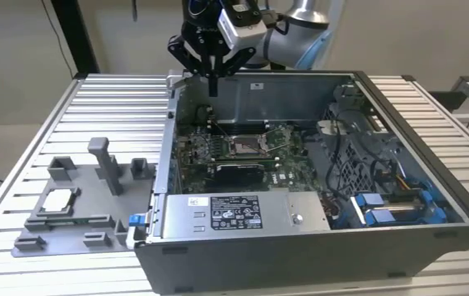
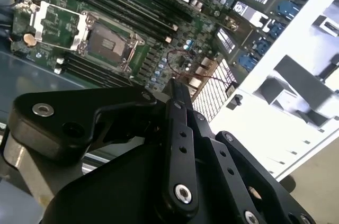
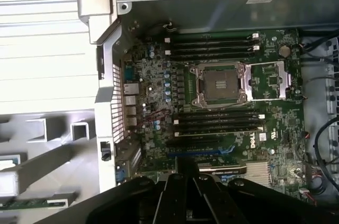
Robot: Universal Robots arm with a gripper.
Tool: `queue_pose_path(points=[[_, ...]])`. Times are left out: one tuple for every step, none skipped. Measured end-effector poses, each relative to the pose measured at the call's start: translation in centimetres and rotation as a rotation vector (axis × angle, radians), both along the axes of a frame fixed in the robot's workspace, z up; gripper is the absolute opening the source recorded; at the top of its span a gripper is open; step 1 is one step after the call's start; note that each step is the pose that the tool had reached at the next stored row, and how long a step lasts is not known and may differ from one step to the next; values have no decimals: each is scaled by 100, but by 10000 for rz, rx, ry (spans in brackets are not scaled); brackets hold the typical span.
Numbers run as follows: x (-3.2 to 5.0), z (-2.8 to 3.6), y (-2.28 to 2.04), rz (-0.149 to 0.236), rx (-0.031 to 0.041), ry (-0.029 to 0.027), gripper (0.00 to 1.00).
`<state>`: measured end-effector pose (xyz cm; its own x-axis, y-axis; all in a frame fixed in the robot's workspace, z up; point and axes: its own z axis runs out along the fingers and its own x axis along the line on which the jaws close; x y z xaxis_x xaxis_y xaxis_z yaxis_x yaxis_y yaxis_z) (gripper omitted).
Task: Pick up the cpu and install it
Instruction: 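Pick up the cpu and move it towards the insertion slot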
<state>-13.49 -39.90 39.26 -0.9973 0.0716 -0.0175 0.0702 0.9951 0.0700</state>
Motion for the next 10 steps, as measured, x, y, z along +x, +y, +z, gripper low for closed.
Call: queue_pose_path(points=[[-13, 0, 0, 0, 0, 0, 0], [-26, 0, 0, 0, 0, 0, 0], [-40, 0, 0, 0, 1, 0, 0], [-56, 0, 0, 0, 1, 0, 0], [-70, 0, 0, 0, 1, 0, 0], [-88, 0, 0, 1, 0, 0, 0], [-105, 0, 0, 0, 0, 0, 0], [-123, 0, 0, 0, 0, 0, 0], [-145, 0, 0, 0, 1, 0, 0], [-167, 0, 0, 0, 0, 0, 0]])
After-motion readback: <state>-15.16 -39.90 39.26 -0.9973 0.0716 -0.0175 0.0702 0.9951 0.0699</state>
